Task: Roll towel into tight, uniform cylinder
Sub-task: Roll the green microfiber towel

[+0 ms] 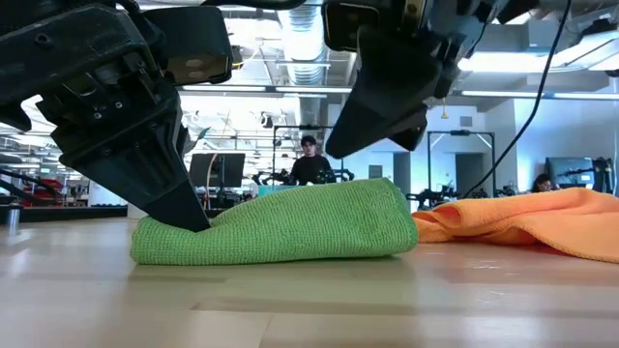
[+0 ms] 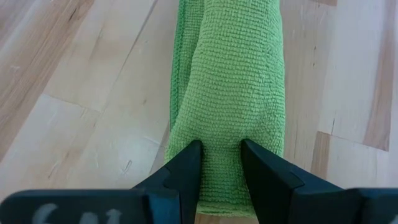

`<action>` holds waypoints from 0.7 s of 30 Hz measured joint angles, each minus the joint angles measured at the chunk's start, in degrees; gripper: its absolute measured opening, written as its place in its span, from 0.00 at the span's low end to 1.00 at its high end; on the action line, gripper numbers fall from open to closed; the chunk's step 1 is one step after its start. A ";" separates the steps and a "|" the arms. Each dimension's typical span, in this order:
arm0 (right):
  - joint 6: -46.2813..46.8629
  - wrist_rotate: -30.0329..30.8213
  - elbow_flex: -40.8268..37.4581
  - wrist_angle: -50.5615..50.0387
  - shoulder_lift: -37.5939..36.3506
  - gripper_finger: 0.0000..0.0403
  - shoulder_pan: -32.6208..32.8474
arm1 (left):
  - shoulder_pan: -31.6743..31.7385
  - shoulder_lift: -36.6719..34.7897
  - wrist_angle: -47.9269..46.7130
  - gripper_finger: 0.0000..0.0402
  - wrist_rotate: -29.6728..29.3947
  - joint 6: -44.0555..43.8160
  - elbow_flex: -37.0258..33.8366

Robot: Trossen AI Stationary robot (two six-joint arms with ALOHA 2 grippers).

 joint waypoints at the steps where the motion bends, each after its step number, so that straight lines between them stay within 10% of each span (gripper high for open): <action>1: 0.13 0.06 -0.02 0.28 0.72 0.03 -0.14 | 0.00 0.00 0.00 0.28 0.00 0.00 0.00; 21: 5.04 0.97 -0.80 -2.02 6.84 0.05 -1.56 | 0.09 -0.02 0.03 0.28 0.06 0.67 0.00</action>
